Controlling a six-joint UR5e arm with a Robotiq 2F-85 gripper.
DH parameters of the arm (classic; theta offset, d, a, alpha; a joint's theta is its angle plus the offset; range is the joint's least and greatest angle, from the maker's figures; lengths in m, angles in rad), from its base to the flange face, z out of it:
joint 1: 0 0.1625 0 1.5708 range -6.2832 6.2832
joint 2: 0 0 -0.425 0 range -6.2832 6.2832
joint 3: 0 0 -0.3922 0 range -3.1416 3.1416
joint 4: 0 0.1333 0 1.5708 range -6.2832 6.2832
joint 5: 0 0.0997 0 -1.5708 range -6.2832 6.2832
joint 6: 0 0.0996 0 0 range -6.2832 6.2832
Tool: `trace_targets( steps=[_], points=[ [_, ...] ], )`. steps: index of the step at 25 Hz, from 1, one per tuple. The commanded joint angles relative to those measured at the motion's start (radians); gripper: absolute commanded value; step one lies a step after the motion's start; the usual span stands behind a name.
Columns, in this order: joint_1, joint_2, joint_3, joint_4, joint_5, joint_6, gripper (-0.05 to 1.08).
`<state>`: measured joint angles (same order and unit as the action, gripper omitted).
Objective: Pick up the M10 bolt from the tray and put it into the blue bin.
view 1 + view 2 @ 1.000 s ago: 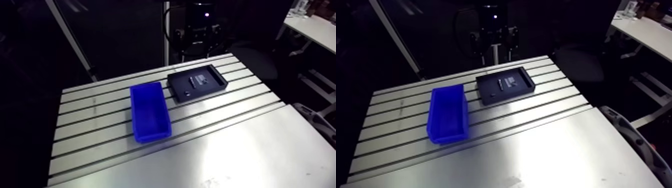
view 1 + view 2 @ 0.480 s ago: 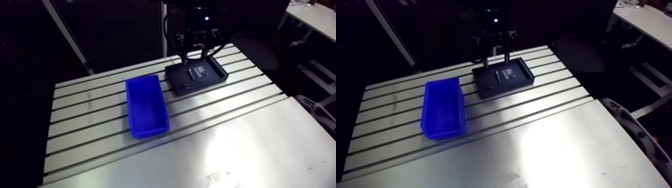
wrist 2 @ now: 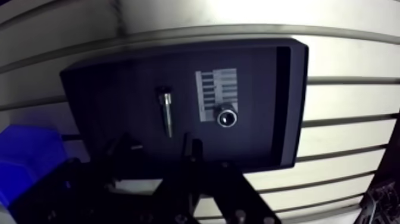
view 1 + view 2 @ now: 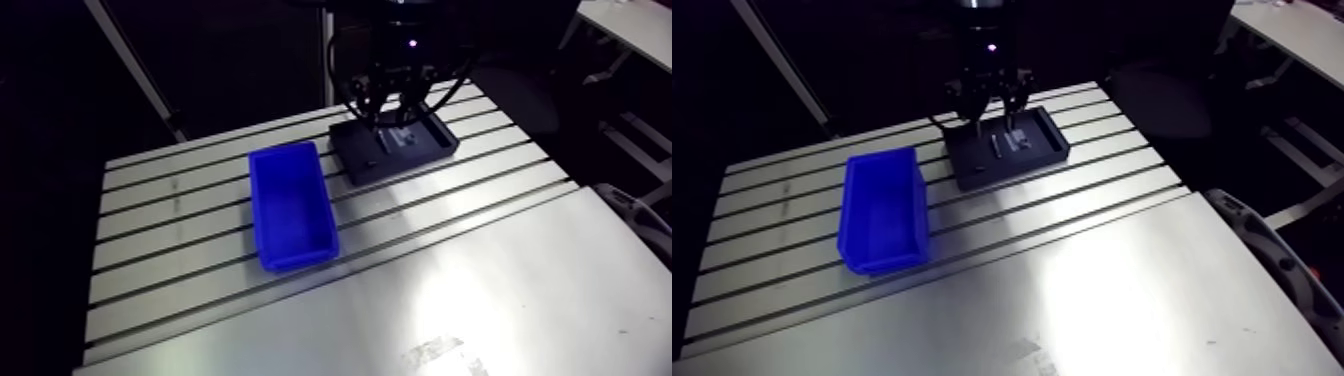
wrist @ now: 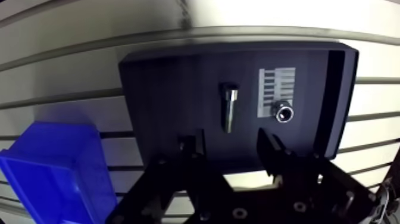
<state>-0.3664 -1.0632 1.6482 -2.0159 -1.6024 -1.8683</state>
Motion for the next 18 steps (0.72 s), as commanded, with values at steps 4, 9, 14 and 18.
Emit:
trace_targets(
  steps=[4, 9, 14, 18],
  points=[
    [0.000, 0.010, 0.017, -0.036, -0.001, -0.001, 0.46],
    [0.000, 0.015, 0.022, -0.039, -0.001, -0.001, 0.46],
    [0.001, 0.021, 0.019, -0.042, -0.001, -0.001, 0.46],
    [0.001, 0.030, 0.019, -0.056, -0.003, -0.001, 0.48]
  ],
)
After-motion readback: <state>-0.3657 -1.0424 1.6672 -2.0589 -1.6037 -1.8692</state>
